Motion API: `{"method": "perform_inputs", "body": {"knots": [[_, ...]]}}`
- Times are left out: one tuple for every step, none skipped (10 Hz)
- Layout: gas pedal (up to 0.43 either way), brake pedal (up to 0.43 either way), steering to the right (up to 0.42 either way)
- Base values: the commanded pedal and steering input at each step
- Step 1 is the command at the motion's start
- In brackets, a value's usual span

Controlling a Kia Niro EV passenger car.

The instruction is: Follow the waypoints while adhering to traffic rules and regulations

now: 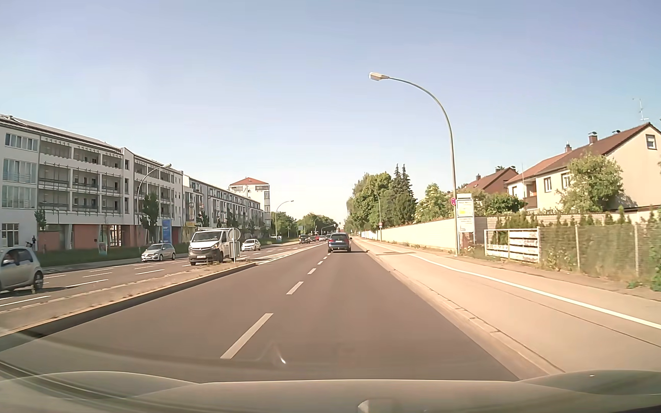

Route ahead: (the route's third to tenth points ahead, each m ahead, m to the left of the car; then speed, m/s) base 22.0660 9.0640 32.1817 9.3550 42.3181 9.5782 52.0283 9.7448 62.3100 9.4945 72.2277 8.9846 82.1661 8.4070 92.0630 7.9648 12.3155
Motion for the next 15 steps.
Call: {"method": "perform_inputs", "body": {"knots": [[0.240,0.000,-0.001],[0.240,0.000,-0.001],[0.240,0.000,-0.002],[0.240,0.000,-0.001],[0.240,0.000,-0.002],[0.240,0.000,-0.002],[0.240,0.000,-0.005],[0.240,0.000,-0.008],[0.240,0.000,-0.009],[0.240,0.000,-0.010],[0.240,0.000,-0.011],[0.240,0.000,-0.011],[0.240,0.000,-0.011],[0.240,0.000,-0.008],[0.240,0.000,-0.006]]}}
